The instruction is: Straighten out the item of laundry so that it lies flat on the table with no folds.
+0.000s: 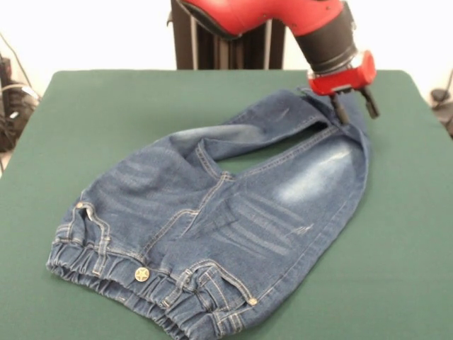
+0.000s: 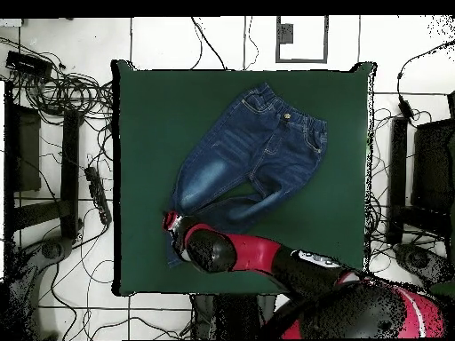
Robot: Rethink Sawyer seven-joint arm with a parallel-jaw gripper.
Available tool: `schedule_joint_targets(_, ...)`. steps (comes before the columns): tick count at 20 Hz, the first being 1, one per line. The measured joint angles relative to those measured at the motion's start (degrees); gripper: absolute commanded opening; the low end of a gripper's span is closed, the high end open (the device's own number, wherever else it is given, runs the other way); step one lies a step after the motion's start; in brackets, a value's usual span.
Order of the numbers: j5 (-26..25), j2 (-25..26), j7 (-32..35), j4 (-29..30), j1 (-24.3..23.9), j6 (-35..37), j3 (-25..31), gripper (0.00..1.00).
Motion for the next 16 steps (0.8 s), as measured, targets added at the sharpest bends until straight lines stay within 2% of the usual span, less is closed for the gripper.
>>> schedule_joint_targets(9, -1.12, 2.91, 0.00, -1.46, 0.46, -2.41, -0.12, 1.00)
schedule_joint_targets(16, -1.93, 2.91, 0.00, -1.49, 0.45, -2.59, -0.12, 1.00)
